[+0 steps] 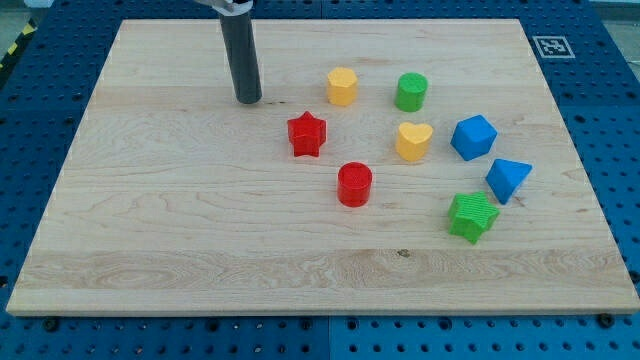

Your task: Move your arm towards the green circle and blue cube

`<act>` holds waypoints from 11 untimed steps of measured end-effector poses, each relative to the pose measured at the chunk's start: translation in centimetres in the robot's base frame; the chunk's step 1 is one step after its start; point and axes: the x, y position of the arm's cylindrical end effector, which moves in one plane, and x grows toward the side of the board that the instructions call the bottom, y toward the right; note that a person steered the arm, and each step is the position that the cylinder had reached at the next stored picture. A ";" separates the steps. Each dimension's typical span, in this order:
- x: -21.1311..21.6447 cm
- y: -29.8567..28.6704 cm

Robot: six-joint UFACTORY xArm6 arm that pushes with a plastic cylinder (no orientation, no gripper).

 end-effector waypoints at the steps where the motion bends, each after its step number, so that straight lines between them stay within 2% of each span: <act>1: 0.0 0.0; 5: 0.1 0.4; 6: 0.5 3.0; 7: 0.9 8.9; 9: 2.9 13.5; 11: 3.2 25.3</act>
